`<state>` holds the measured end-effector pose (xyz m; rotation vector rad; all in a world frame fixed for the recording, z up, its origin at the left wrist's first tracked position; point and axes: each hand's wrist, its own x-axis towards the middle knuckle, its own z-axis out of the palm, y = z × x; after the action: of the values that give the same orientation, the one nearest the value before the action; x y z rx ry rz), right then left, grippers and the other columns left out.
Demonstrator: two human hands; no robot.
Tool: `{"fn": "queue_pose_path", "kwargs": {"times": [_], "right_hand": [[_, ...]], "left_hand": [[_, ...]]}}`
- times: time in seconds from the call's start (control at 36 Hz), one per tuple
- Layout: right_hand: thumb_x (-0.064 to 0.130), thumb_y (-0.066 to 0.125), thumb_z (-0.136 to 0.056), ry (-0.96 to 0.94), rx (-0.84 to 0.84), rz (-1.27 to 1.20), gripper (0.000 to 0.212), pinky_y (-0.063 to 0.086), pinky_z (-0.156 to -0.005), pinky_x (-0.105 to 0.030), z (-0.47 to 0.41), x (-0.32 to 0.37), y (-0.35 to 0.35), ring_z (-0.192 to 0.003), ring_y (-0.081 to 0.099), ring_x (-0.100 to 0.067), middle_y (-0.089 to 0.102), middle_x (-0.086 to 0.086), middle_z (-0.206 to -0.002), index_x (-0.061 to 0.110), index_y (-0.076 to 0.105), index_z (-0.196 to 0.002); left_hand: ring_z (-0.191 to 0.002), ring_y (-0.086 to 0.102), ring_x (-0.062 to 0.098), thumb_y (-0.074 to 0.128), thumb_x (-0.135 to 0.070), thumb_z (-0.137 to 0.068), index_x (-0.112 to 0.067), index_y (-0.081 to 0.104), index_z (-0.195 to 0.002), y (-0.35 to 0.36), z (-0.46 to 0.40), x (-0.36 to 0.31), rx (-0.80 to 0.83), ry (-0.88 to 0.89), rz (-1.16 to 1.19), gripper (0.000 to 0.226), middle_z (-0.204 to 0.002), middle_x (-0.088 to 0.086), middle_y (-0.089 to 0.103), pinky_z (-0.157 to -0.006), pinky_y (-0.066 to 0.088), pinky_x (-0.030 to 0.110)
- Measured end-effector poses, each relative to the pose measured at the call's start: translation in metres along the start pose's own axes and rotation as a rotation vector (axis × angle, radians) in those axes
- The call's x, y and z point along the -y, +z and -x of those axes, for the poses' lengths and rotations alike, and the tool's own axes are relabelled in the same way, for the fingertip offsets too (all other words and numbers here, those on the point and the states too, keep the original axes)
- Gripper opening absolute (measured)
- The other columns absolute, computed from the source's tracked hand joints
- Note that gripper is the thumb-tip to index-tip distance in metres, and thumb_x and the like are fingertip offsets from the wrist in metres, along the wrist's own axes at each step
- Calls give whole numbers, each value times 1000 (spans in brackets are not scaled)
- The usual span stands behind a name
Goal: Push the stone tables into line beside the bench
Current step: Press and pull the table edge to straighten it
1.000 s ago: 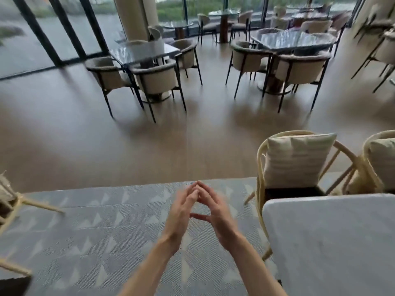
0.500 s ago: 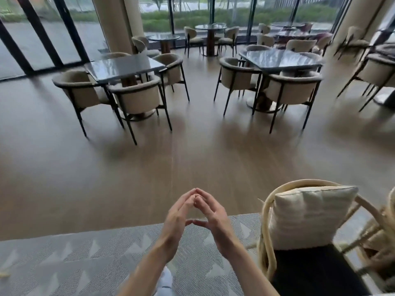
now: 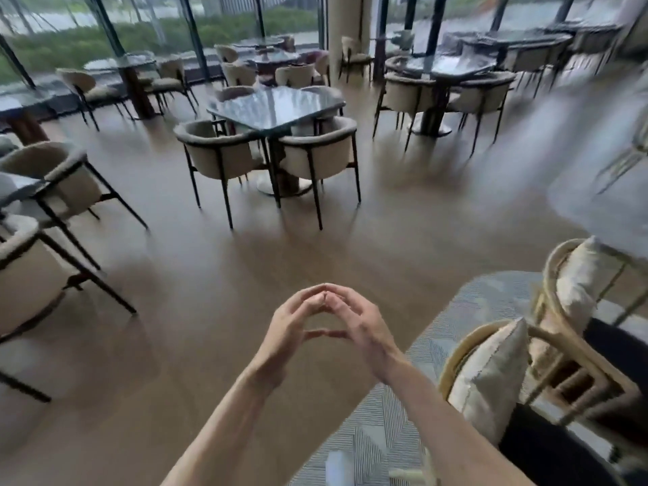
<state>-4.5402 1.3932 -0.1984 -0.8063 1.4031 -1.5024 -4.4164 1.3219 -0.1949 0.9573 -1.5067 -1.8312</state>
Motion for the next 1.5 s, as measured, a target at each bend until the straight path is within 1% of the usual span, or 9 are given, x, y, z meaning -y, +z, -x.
{"fn": "queue_pose_path", "kwargs": {"times": [0.19, 0.36, 0.5, 0.58, 0.86, 1.0, 1.08, 1.31, 1.5], "right_hand": [[15, 59, -97, 31, -111, -16, 20, 59, -82, -52, -168, -14, -41, -98, 70, -25, 72, -15, -104, 9, 68, -114], [11, 56, -97, 106, -280, -120, 18, 57, -65, -34, -297, 5, -91, -76, 66, -21, 69, -10, -85, 0, 71, -102], [10, 52, -98, 79, -419, -146, 22, 55, -61, -31, -389, 49, -145, -67, 64, -23, 68, -12, -77, -2, 70, -96], [10, 50, -99, 16, -501, -147, 23, 52, -60, -32, -436, 74, -178, -63, 62, -23, 66, -14, -74, -2, 69, -93], [13, 51, -100, -78, -879, -86, 27, 53, -69, -35, -567, 119, -298, -75, 62, -26, 65, -17, -85, -11, 64, -105], [18, 52, -99, -146, -1069, -130, 25, 56, -65, -31, -617, 146, -341, -69, 66, -20, 69, -12, -80, 1, 70, -97], [23, 51, -100, -175, -1141, -101, 28, 56, -65, -30, -640, 166, -369, -70, 67, -20, 71, -9, -79, 5, 71, -93], [27, 51, -100, -369, -1301, -27, 31, 55, -63, -31, -700, 240, -496, -71, 66, -23, 71, -12, -80, 7, 73, -90], [32, 54, -95, -536, -1268, 36, 31, 53, -64, -34, -775, 307, -655, -69, 65, -22, 70, -9, -79, 10, 74, -86]], "left_hand": [[-107, 69, 21, 67, -30, -87, -23, 73, -111, -22, -175, -4, 72, -78, -38, 26, -109, 7, 74, -83, 60, 46], [-77, 73, 26, 51, -13, -98, -5, 72, -102, -44, -339, -22, 25, -198, 13, 23, -92, 19, 73, -72, 58, 43], [-66, 72, 27, 45, -11, -99, 0, 70, -97, -32, -477, -68, 75, -134, 5, 28, -80, 18, 73, -61, 60, 36], [-65, 71, 28, 43, -11, -99, 1, 70, -95, -8, -556, -92, 121, -81, 17, 29, -79, 18, 72, -63, 60, 36], [-57, 69, 23, 49, -9, -95, -2, 67, -89, 146, -796, -117, 481, -169, 67, 21, -70, 12, 68, -56, 59, 32], [-60, 66, 25, 50, -11, -96, -2, 67, -89, 223, -873, -143, 711, -210, 49, 20, -71, 12, 65, -59, 57, 33], [-59, 64, 24, 48, -15, -98, -4, 65, -87, 270, -915, -168, 763, -186, 56, 23, -72, 12, 63, -60, 55, 33], [-59, 64, 24, 49, -19, -97, -4, 67, -88, 422, -1008, -225, 971, 5, 118, 25, -69, 9, 66, -64, 54, 36], [-64, 65, 27, 54, -24, -91, -15, 75, -76, 560, -1101, -267, 1029, 271, 148, 27, -73, 11, 68, -60, 56, 34]]}}
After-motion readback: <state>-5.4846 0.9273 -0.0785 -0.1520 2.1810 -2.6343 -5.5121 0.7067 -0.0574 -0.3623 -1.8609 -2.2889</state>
